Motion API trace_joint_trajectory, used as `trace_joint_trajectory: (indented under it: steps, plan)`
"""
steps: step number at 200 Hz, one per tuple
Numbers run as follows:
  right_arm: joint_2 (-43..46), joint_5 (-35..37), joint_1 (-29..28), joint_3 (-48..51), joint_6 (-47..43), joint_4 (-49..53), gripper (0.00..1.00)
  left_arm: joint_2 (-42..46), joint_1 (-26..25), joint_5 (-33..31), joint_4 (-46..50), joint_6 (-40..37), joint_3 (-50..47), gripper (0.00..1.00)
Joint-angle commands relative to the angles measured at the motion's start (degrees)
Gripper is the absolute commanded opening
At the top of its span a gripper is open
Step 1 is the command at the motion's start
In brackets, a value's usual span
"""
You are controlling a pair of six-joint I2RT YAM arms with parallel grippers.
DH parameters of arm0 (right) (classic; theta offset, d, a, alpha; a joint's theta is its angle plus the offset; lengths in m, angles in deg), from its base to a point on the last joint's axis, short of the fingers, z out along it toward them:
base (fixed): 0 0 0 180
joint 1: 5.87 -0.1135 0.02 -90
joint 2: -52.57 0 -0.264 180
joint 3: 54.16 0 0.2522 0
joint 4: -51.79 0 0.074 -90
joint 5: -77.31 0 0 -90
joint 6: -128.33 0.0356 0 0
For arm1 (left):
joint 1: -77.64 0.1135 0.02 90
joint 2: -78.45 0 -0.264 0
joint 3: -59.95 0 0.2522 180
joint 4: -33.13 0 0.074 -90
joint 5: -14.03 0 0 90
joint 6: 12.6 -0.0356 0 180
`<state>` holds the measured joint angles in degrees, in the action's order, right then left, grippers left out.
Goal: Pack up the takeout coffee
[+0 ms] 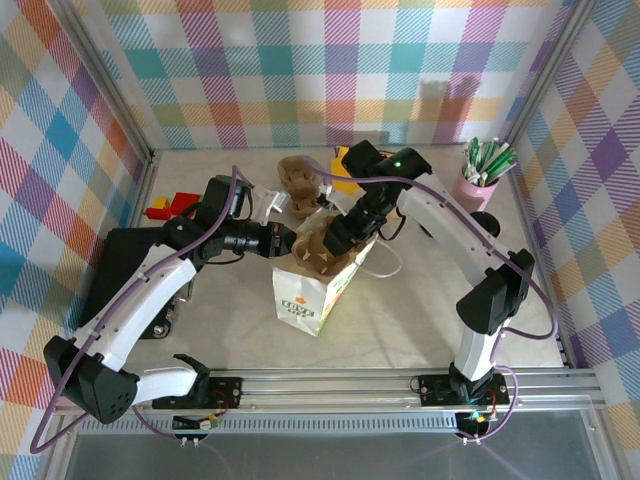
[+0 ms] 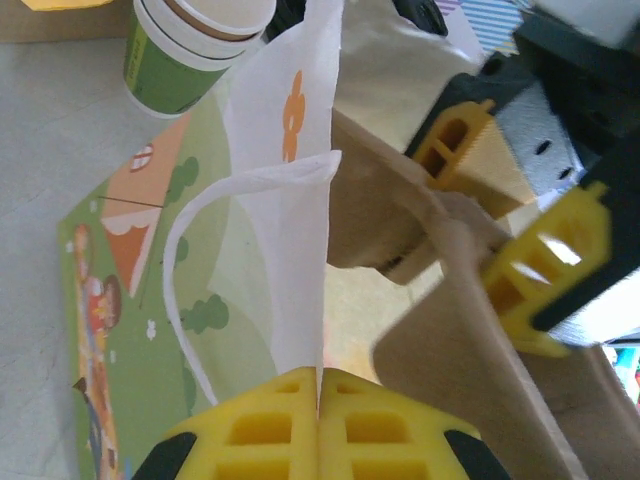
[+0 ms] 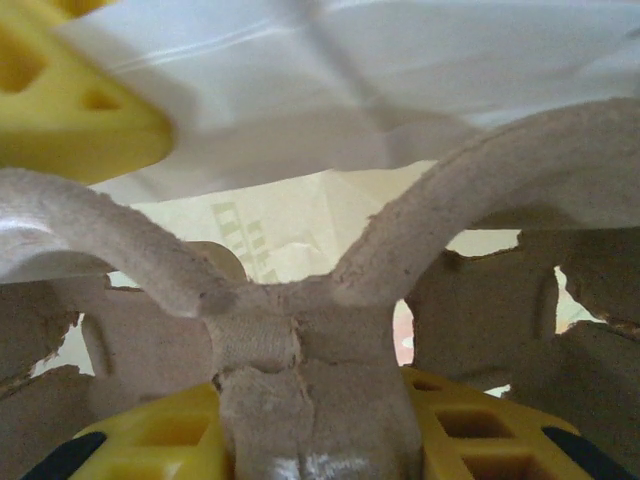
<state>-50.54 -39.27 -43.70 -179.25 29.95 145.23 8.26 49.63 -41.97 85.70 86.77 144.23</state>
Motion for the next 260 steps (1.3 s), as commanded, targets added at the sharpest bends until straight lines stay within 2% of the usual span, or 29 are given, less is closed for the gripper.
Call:
trace_joint_trajectory:
  steps: [1,87,128,162,193,219,260]
  plan:
    - [-0.9,3.9,0.0,0.2,2.3,-1.0,0.36,-0.1,-0.5,2.7,-0.4,-1.3,-0.8,0.00]
    - [-2.2,15.4,-4.0,4.3,-0.3,-2.5,0.36,-1.2,-0.5,4.0,-2.7,0.4,-1.6,0.00]
    - [1.0,5.5,-4.0,4.2,0.8,-5.2,0.38,-1.2,-0.5,3.1,-2.0,-0.2,-1.7,0.00]
    - [3.2,0.9,-2.3,3.0,5.3,-7.1,0.36,-0.8,-0.5,3.9,-2.0,-0.4,-2.2,0.00]
    - [7.0,-3.4,-0.2,6.8,7.2,-11.4,0.36,-0.1,-0.5,4.1,-2.1,-0.6,-3.0,0.00]
    - [8.4,-3.8,1.0,9.3,9.1,-14.4,0.36,0.1,-0.5,5.0,-2.2,-0.6,-3.4,0.00]
    - [7.3,2.9,0.7,12.1,7.9,-15.1,0.35,0.0,-0.5,4.9,-2.5,-0.6,-3.7,0.00]
